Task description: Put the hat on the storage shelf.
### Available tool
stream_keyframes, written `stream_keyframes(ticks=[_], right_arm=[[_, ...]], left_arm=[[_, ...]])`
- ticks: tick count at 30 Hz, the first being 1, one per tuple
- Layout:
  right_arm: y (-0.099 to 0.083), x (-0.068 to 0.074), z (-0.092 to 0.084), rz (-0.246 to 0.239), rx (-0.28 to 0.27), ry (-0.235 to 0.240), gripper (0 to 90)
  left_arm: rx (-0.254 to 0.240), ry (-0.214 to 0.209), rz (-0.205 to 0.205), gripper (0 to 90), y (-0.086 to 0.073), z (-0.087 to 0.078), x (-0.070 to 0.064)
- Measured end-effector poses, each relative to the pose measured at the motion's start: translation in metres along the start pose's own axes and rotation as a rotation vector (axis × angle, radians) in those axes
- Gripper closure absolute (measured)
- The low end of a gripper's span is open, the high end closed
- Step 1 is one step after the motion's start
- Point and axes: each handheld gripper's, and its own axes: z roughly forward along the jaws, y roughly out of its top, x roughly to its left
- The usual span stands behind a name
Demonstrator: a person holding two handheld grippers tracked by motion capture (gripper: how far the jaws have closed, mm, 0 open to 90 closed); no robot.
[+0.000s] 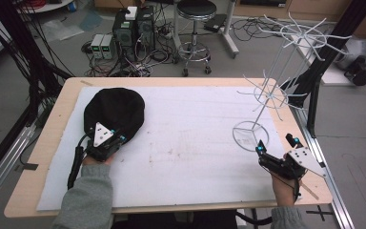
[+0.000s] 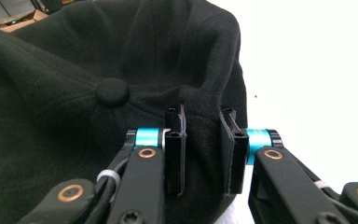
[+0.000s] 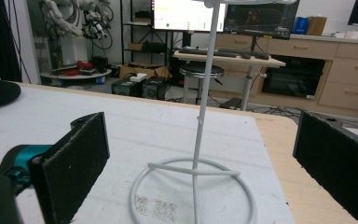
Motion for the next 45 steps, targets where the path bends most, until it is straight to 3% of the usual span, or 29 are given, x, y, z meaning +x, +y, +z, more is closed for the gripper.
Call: stream_keyframes(ticks=[5,11,27,34,36,39,45], right_arm=[[0.0,-0.001,-0.001,0.005,-0.002,-0.008,2.5],[0.0,-0.002,-0.002,0.009,-0.001,-0.011,2.5],[-0.001,-0.003,-0.002,0.014,0.002,-0.017,2.5],[-0.001,-0.004,-0.002,0.017,-0.001,-0.022,2.5],[0.0,-0.005,-0.002,0.015,-0.001,-0.024,2.5],[0.0,-0.005,-0.003,0.019,-0.006,-0.026,2.5],[0.0,-0.006,-0.003,0.031,-0.005,-0.03,2.5]], left_arm=[[0.05,-0.02,0.01,74.6,0.0,0.004,-0.003],[0.062,-0.034,0.011,74.0,-0.001,0.006,-0.002],[0.089,-0.003,0.029,64.3,-0.002,0.011,-0.007],[0.087,-0.011,0.034,72.3,-0.002,0.01,-0.006],[0.078,-0.006,0.035,73.3,-0.001,0.009,-0.006],[0.052,-0.016,0.003,76.1,0.001,0.006,-0.004],[-0.062,0.008,-0.042,78.5,0.013,-0.008,-0.005]])
